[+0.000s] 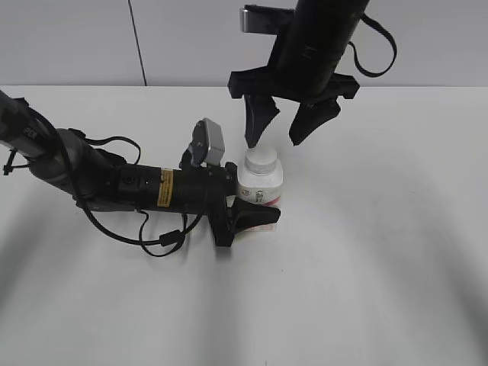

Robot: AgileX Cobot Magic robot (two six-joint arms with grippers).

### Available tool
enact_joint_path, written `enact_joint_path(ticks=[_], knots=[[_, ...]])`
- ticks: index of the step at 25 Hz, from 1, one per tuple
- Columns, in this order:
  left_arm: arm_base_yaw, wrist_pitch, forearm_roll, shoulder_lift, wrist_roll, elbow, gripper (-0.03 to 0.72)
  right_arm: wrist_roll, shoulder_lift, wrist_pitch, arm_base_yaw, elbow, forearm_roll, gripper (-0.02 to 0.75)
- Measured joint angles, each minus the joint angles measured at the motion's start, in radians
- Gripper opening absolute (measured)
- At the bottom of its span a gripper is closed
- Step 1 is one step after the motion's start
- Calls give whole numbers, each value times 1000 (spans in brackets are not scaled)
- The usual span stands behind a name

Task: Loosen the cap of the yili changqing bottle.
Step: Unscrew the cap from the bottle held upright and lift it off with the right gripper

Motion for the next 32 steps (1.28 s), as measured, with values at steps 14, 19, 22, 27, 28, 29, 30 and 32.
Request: enact_joint_path(ticks=[14,19,22,27,28,29,30,32], knots=[[0,0,0,0,0,0,409,52,35,-66,0,0,32,534],[0,0,0,0,0,0,409,52,35,-67,0,0,33,534],[0,0,0,0,0,0,409,52,35,-67,0,0,33,534],[0,0,0,0,0,0,409,52,35,-67,0,0,33,534],[0,0,0,0,0,0,409,52,35,-67,0,0,33,534],[0,0,0,0,0,0,409,52,35,-67,0,0,33,534],[0,0,0,0,0,0,409,52,35,-67,0,0,33,534],[0,0,0,0,0,0,409,52,35,-67,0,0,33,534]])
